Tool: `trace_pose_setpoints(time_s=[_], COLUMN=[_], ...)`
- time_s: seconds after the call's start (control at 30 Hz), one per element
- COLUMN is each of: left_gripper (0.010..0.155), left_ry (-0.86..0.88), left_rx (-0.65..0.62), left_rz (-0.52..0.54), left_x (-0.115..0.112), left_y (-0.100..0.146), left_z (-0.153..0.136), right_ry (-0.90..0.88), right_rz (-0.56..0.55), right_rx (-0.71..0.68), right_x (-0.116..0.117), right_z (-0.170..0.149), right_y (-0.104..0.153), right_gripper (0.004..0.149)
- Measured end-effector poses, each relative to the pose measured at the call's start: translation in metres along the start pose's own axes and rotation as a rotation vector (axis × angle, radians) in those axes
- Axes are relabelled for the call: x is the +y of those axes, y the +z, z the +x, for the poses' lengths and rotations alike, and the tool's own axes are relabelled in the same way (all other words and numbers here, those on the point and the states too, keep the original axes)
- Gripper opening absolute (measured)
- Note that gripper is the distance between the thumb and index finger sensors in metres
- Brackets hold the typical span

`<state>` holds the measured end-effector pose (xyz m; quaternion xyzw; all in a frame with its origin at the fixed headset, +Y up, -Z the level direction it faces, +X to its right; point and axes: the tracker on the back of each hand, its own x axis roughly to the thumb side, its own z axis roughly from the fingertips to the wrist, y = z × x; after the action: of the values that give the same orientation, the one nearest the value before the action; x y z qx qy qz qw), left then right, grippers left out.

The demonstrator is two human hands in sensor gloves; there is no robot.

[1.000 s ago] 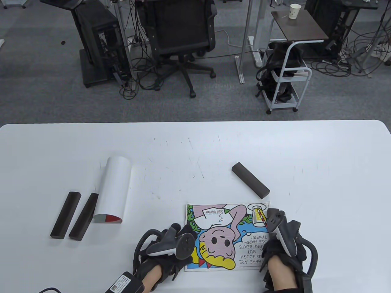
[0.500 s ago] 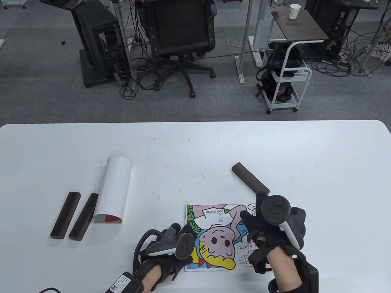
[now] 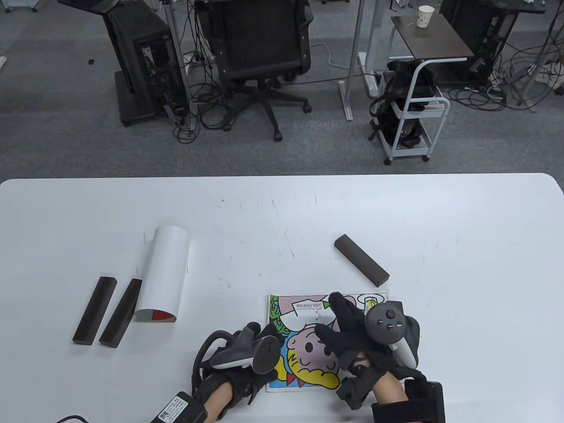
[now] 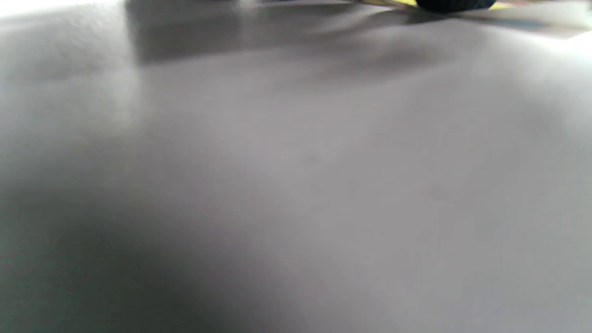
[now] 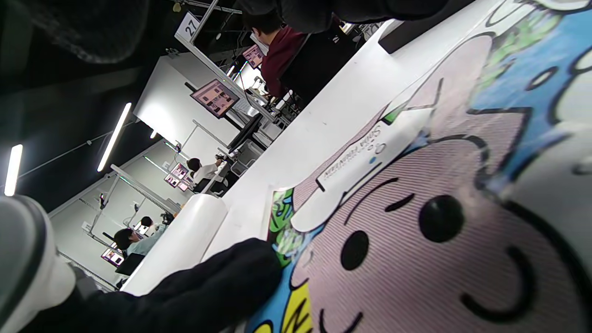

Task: Unroll posters and secure with paperweights

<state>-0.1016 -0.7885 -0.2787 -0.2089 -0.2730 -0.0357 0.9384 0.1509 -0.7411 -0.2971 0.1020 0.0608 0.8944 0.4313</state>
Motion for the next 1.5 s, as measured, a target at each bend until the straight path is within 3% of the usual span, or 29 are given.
trace_pose_setpoints(time_s=[0.27,0.43,0.6,0.73,0.83,0.97,1.1,1.23,1.5], left_gripper=[0.074,0.073,0.073,0.074,0.071,0.069,0.067,0.066,0.067], left_ry=[0.021,0.186,0.319,0.354,0.368,0.402,0.407,0.358,0.258], left_rx=[0.007,0.038,0.151,0.363,0.555,0.771,0.912,0.987,1.074], left_rz=[0.019,0.133,0.355,0.486,0.519,0.472,0.329,0.204,0.087], left_x=[0.002,0.022,0.065,0.089,0.091,0.079,0.054,0.027,-0.003], left_y=[0.001,0.016,0.059,0.104,0.133,0.153,0.154,0.142,0.121], left_z=[-0.004,-0.021,-0.056,-0.103,-0.141,-0.182,-0.212,-0.228,-0.239], right_ry=[0.023,0.012,-0.001,-0.001,-0.004,0.0,0.004,0.011,0.024], right_rz=[-0.009,-0.015,-0.015,-0.014,-0.012,-0.008,-0.006,-0.003,0.003], right_rx=[-0.018,-0.026,-0.023,-0.022,-0.02,-0.016,-0.014,-0.009,-0.001], right_x=[-0.001,-0.004,-0.005,-0.005,-0.005,-0.004,-0.004,-0.004,-0.003], right_z=[0.004,0.006,0.005,0.006,0.006,0.006,0.006,0.006,0.006], right_y=[0.003,0.004,0.004,0.004,0.004,0.004,0.004,0.004,0.004], right_gripper=[0.083,0.084,0.084,0.084,0.084,0.084,0.084,0.084,0.084])
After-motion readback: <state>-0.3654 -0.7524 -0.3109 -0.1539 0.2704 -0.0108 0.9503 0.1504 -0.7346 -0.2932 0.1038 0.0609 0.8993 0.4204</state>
